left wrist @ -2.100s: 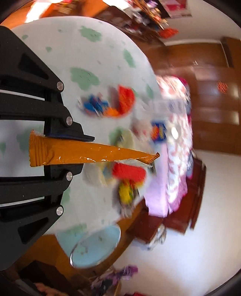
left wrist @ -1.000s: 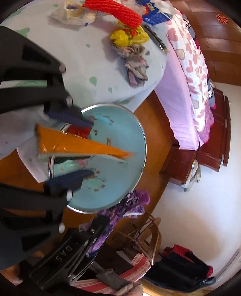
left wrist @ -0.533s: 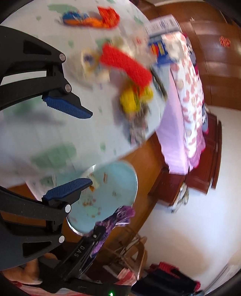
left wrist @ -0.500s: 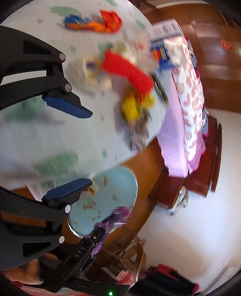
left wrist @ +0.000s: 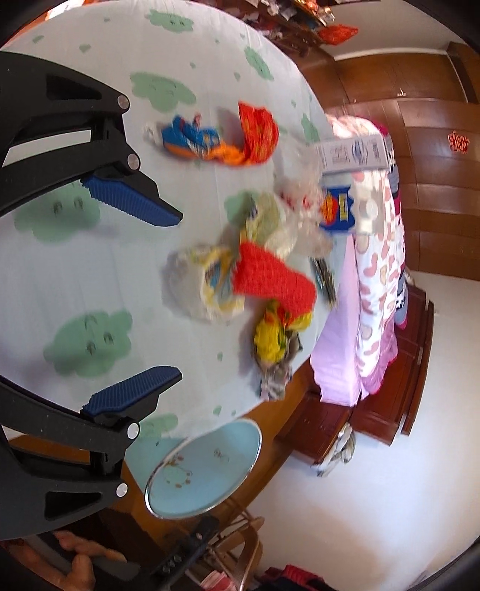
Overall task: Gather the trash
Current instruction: 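Open the right gripper to drop the purple wrapper into the blue bin, then grasp the red foil snack bag with the left gripper while the right grasps the red mesh net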
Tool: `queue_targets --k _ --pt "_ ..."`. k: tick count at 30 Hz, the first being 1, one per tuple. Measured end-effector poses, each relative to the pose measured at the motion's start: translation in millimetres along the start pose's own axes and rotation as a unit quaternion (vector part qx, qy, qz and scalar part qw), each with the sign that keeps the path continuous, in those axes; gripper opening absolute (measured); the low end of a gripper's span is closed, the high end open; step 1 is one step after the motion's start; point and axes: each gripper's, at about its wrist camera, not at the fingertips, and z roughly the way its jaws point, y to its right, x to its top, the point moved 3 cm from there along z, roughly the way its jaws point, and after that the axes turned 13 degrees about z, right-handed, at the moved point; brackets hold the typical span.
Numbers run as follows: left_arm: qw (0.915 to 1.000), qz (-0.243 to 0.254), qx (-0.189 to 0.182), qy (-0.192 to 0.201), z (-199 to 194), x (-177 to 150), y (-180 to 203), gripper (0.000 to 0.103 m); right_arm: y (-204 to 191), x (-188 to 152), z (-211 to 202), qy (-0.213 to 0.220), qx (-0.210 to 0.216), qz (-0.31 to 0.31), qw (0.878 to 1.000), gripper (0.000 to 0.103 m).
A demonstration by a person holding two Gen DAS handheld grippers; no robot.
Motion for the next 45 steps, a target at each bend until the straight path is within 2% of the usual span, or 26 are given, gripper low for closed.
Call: queue_targets --k 6,20,35,42,45 --pt "0.9991 -0.026 0.035 0.0 -10.9 -10.9 -31.0 0.083 -29.9 -5.1 -13.8 0.003 0.032 -0.027 0.999 0.079" --pt "0.9922 -0.093 0.083 -0.006 -22.7 -32.8 -97.8 0.083 -95.4 -33.6 -21.4 -0.018 0.077 -0.078 0.994 0.079" --pt "0.9896 -0.118 0.083 -0.002 -19.2 -41.4 -133.8 0.083 -161.6 -54.1 -11.3 -0.048 0.113 -0.108 0.987 0.079" --pt "0.9902 -0.118 0.074 -0.001 -1.2 -28.0 -144.7 0.081 -194.3 -49.4 5.8 -0.048 0.121 -0.118 0.984 0.078" --pt "0.9911 -0.112 0.07 -0.01 12.5 -18.3 -146.4 0.076 -209.5 -44.7 16.0 -0.049 0.123 -0.12 0.984 0.078"
